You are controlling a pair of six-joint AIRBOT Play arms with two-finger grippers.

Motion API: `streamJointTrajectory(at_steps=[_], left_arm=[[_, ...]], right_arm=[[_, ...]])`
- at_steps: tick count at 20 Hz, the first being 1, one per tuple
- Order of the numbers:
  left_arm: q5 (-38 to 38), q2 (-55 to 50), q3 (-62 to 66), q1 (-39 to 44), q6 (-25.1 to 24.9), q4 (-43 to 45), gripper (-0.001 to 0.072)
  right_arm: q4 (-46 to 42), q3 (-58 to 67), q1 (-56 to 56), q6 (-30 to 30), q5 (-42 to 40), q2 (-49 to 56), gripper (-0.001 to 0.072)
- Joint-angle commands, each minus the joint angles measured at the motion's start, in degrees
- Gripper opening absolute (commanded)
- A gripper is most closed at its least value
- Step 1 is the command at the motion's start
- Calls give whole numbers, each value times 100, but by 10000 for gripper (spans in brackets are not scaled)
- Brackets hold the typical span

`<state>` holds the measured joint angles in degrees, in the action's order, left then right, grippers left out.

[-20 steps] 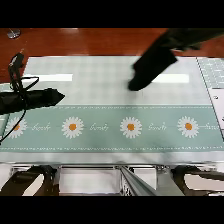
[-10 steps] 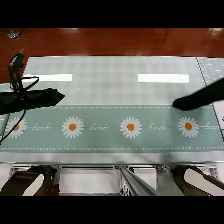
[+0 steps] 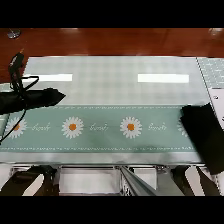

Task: Fold the shirts.

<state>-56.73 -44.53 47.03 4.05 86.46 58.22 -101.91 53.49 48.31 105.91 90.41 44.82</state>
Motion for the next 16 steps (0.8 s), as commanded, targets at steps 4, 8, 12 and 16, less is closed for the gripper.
streamJointTrajectory(at_steps=[4,8,12,16], left_arm=[[330,-885,1425,13,-398,-11,32],[-415,-1987,2874,254,-479,339,32],[-385,-2087,1576,308,111,1794,33],[-107,-2103,887,120,168,1989,33]], right_arm=[[4299,656,-1176,-1519,-2212,667,18],[3370,1484,-4566,-1729,-2907,1941,18],[772,1486,-5965,-393,-2570,3324,18],[649,1488,-5991,-391,-2498,3834,18]])
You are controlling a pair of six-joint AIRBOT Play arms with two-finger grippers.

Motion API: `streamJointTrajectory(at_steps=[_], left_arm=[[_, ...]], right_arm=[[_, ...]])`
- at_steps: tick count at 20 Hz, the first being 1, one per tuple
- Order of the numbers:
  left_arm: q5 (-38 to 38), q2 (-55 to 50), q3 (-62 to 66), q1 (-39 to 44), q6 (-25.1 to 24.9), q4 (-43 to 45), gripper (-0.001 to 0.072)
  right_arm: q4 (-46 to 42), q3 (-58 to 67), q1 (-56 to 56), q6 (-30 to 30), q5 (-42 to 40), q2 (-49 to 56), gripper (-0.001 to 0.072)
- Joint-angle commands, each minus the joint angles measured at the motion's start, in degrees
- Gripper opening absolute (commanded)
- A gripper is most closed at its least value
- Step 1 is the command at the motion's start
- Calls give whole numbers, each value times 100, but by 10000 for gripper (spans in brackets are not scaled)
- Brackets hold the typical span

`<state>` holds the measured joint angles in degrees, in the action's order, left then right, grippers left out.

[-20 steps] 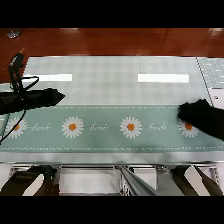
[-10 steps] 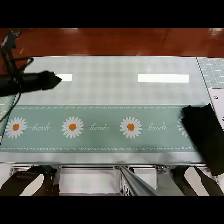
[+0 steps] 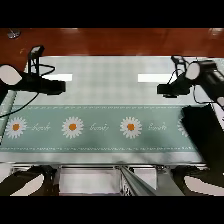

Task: Fold the shirts.

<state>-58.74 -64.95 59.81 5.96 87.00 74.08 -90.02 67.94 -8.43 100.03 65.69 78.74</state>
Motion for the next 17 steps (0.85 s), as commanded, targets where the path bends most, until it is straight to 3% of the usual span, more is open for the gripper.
streamJointTrajectory(at_steps=[1,17], left_arm=[[87,-59,-391,-68,42,400,34],[72,-61,-391,-63,94,393,34]], right_arm=[[-540,44,-317,195,-136,413,18],[-527,44,-317,190,-142,378,18]])
